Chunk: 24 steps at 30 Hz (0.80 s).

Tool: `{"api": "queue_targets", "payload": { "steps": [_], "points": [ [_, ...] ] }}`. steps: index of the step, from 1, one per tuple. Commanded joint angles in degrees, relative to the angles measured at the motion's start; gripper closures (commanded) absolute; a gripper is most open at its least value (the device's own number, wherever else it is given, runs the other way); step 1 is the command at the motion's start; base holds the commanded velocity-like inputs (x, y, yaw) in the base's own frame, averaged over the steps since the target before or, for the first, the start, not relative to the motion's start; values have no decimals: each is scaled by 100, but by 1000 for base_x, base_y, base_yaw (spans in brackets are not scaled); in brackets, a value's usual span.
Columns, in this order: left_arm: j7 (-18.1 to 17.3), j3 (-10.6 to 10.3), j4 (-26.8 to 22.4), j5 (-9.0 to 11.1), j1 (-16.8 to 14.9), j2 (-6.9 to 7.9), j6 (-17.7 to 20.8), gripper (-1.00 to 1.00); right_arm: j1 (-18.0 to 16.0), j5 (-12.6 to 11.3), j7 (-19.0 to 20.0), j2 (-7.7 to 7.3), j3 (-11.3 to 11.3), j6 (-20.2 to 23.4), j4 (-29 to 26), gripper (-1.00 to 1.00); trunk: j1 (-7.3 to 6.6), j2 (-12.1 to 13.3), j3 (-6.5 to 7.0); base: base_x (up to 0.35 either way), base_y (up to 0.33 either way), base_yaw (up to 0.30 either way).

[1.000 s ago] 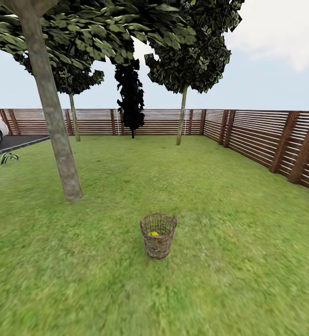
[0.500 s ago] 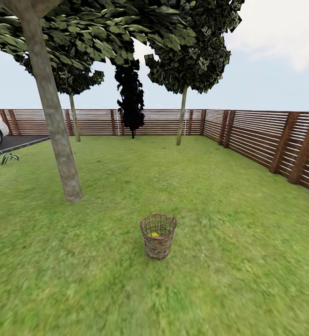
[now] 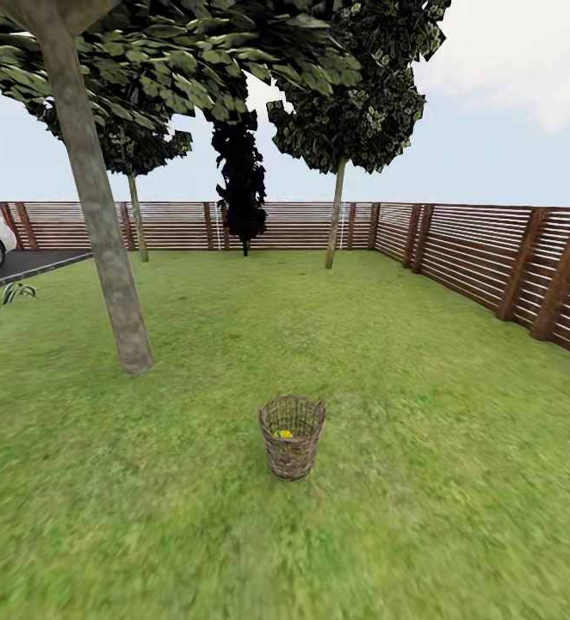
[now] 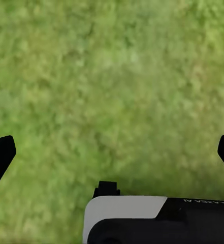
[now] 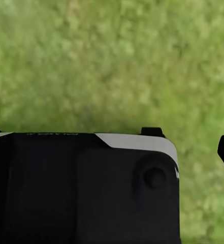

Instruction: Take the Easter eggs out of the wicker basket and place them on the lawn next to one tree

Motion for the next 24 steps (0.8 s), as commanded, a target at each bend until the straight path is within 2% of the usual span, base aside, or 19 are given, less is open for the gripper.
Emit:
{"api": "queue_targets", "payload": {
  "steps": [1, 24],
  "points": [
    [1, -2, 6, 46, -4, 4, -23, -100, -4, -1, 10, 3, -3, -19, 4, -100, -21, 34, 9, 0, 0, 0],
    [-8, -13, 16, 49, -3, -1, -118, -100, -4, -5, 10, -12, -9, -34, 57, -100, -526, 956, 422, 0, 0, 0]
  ]
}}
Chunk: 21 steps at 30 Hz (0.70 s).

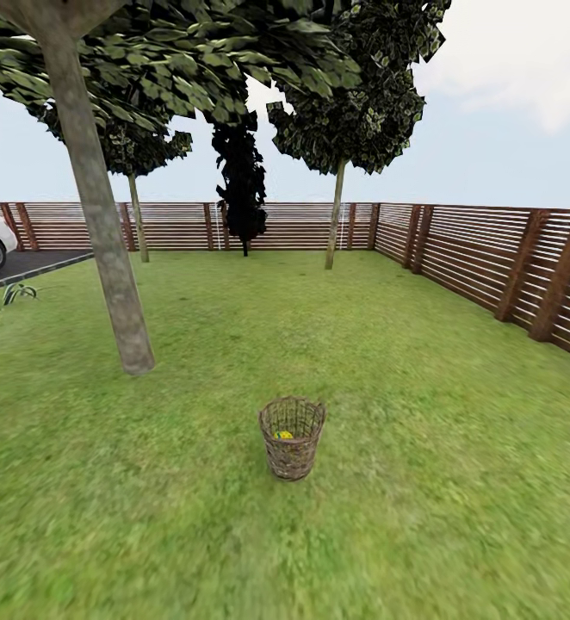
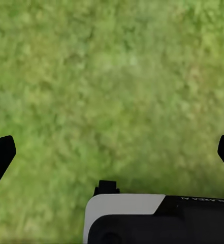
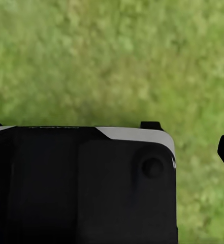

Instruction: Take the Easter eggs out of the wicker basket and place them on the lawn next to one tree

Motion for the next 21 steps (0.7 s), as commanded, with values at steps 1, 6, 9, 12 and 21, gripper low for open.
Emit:
{"api": "queue_targets", "payload": {
  "steps": [1, 6, 9, 12, 21],
  "points": [
    [0, -1, 5, 38, -5, 0, -19, -100, -5, -4, 10, 2, -5, -20, 4, -100, -20, 31, 6, 0, 0, 0],
    [0, -1, 5, 38, -5, 0, -19, -100, -5, -6, 7, 11, -5, -14, 4, -100, -130, 231, 96, 0, 0, 0],
    [0, -1, 5, 38, -5, 0, -20, -100, -5, -5, 4, 14, -5, -13, 2, -100, -195, 352, 150, 0, 0, 0],
    [0, -3, 5, 38, -5, 0, -23, -100, -5, -6, 2, 16, -6, -13, 3, -100, -217, 392, 168, 0, 0, 0],
    [0, -8, 5, 34, -5, 0, -28, -100, -5, -14, -6, 9, -23, -12, 5, -100, -217, 392, 168, 0, 0, 0]
  ]
}}
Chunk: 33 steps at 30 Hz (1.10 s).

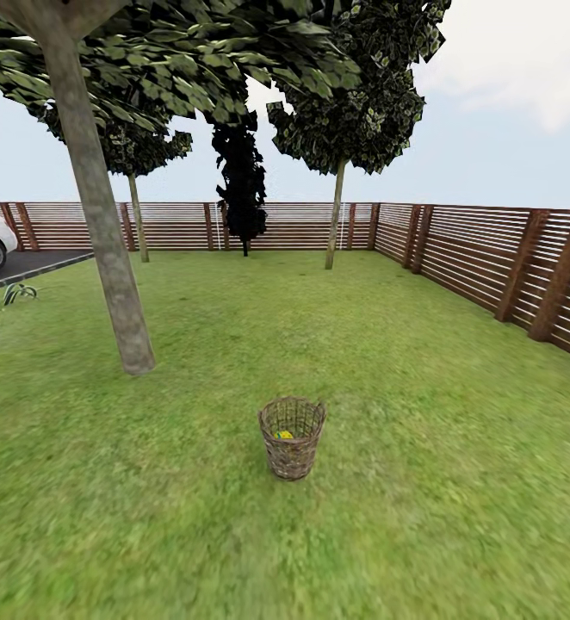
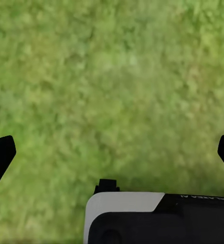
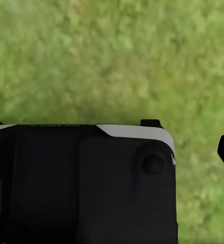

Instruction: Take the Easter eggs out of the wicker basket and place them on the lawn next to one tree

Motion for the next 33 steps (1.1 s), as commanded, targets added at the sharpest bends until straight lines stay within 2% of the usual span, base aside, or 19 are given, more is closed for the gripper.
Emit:
{"api": "queue_targets", "payload": {
  "steps": [1, 33],
  "points": [
    [3, -1, 6, 38, -2, -2, -18, -100, -2, -4, 10, 0, -7, -20, 5, -100, 2, -4, -2, 0, 0, 0],
    [3, 5, 6, 45, -2, -9, -16, -100, -2, -5, 7, -18, -23, -20, 4, -100, 2, -4, -2, 0, 0, 0]
  ]
}}
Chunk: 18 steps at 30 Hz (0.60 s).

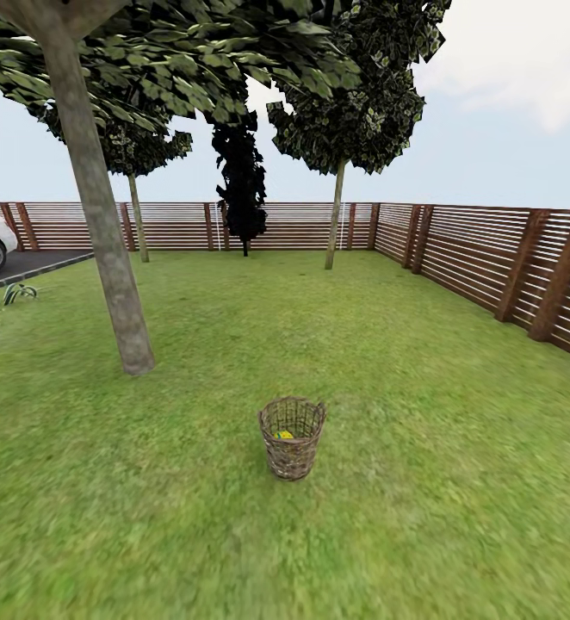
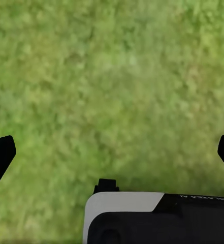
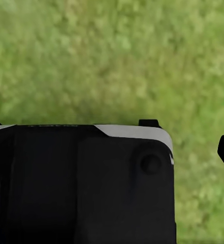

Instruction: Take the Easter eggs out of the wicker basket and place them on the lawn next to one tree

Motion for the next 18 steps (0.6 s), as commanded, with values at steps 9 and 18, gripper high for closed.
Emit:
{"api": "queue_targets", "payload": {
  "steps": [9, 18],
  "points": [
    [-2, -21, 1, 28, -2, 0, -20, -100, -2, -4, 8, -1, -7, -20, 6, -100, 2, -4, -2, 0, 0, 0],
    [-2, -17, -10, 26, -2, 7, -21, -100, -2, -2, 8, 4, -7, -20, 6, -100, 2, -4, -2, 0, 0, 0]
  ]
}}
